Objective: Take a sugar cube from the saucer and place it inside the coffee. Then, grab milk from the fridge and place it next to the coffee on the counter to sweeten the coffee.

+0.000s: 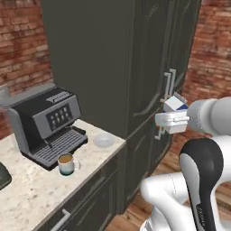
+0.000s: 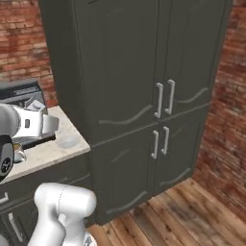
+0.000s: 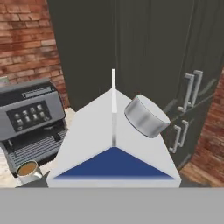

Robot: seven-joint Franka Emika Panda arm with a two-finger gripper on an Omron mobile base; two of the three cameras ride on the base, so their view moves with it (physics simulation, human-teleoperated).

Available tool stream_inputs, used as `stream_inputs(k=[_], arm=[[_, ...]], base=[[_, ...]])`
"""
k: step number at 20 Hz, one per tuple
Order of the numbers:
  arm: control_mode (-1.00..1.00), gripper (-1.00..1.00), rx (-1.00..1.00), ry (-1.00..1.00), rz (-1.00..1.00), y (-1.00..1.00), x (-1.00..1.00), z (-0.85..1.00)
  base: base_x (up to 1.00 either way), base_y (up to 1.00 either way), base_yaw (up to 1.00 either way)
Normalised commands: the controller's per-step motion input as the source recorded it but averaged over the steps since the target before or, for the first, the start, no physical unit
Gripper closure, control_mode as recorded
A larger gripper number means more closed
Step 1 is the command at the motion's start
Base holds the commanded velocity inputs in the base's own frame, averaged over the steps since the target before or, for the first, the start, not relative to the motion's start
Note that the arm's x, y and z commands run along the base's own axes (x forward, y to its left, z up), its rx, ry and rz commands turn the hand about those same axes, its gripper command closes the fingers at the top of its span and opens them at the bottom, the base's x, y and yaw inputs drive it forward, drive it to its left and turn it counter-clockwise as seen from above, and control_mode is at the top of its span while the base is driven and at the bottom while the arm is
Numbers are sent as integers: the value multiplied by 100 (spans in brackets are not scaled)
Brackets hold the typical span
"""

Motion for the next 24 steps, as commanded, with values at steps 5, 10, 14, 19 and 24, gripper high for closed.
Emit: stream_inputs(k=[5, 10, 14, 19, 24], arm=[[100, 100, 0, 0, 0, 0, 0, 0], [100, 100, 0, 0, 0, 0, 0, 0], [100, 100, 0, 0, 0, 0, 0, 0], [100, 100, 0, 0, 0, 0, 0, 0], [100, 100, 0, 0, 0, 0, 0, 0]], base=[[27, -44, 81], [0, -34, 84], [1, -5, 52], [0, 1, 7], [0, 41, 0]])
